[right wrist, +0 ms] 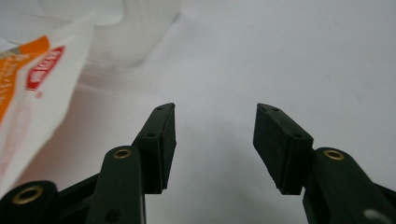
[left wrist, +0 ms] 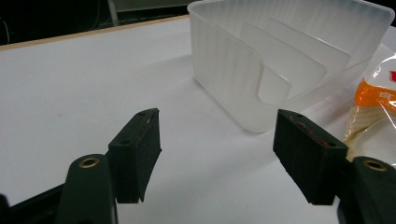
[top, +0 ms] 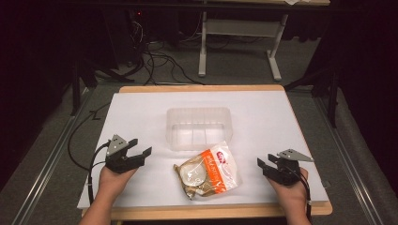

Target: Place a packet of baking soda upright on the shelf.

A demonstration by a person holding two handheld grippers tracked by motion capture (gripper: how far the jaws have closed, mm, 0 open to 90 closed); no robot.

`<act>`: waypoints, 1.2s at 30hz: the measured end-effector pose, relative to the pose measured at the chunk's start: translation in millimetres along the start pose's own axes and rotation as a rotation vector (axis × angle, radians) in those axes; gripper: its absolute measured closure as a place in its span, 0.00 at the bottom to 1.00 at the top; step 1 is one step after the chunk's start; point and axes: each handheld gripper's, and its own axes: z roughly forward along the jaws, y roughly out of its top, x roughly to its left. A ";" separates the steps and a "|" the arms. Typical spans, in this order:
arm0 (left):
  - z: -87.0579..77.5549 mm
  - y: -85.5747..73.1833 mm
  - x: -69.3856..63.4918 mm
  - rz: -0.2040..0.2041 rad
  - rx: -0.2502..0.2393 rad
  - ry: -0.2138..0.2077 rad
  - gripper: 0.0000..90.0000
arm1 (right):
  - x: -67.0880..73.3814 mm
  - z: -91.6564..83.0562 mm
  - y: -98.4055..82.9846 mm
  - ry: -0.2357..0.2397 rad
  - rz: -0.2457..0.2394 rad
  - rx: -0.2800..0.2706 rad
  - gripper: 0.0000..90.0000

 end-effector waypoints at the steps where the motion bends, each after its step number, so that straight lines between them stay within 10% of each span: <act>1: 0.5 0.0 -0.2 0.000 0.000 0.001 0.36 | 0.0 0.0 0.0 0.000 0.000 0.000 0.55; 15: 1.1 -0.5 -1.5 0.005 0.003 -0.007 0.36 | 5.1 -1.9 3.3 0.040 0.017 -0.038 0.51; 23: 2.1 -0.4 -2.5 0.014 0.010 -0.008 0.36 | 42.5 -6.7 16.6 0.166 0.003 -0.121 0.33; 36: 2.8 -0.2 -3.3 0.031 0.019 -0.010 0.36 | 88.3 33.2 4.4 0.252 -0.034 0.048 0.25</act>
